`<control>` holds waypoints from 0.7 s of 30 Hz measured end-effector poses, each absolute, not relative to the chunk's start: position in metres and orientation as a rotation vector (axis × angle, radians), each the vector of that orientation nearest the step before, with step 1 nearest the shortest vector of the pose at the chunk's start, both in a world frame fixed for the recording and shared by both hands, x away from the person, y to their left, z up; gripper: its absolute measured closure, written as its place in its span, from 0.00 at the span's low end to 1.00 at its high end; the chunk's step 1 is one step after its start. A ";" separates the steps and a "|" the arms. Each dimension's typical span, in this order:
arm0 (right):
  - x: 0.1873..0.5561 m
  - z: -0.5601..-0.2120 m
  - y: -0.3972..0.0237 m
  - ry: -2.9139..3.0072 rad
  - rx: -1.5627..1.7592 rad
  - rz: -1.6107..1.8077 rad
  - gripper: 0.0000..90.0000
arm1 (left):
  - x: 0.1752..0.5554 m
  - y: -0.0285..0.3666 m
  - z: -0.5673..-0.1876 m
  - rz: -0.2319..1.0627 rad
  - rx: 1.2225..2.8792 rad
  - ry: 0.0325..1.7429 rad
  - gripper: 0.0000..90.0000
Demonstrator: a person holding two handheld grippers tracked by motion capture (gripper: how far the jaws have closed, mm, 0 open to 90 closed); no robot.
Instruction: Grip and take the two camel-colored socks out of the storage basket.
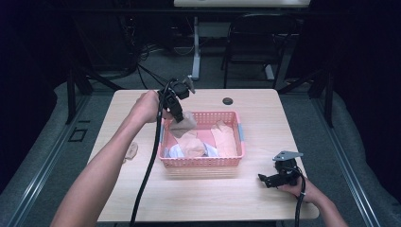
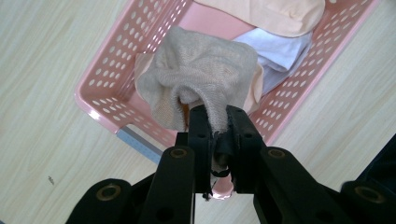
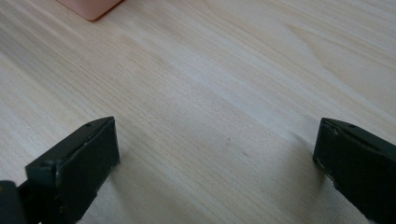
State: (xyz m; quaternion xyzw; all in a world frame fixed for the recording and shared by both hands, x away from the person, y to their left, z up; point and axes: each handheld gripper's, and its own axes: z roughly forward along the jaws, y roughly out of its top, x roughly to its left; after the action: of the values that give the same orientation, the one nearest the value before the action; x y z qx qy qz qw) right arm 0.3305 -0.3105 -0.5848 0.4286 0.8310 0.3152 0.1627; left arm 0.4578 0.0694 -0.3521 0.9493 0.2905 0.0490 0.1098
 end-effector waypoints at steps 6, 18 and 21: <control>0.331 -0.585 -0.311 2.373 1.221 0.900 0.00 | 0.459 0.082 -0.347 0.154 2.785 0.880 0.90; 0.331 -0.585 -0.311 2.375 1.219 0.902 0.00 | 0.458 0.146 -0.341 0.193 2.734 1.036 0.90; 0.331 -0.585 -0.310 2.373 1.221 0.903 0.00 | 0.457 0.170 -0.339 0.209 2.716 1.092 0.90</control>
State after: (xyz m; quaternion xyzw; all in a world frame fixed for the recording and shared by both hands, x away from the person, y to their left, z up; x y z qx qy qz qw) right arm 0.3311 -0.3102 -0.5847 0.4278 0.8312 0.3164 0.1612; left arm 0.4572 0.1697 -0.3391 0.9205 0.3702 0.0709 0.1031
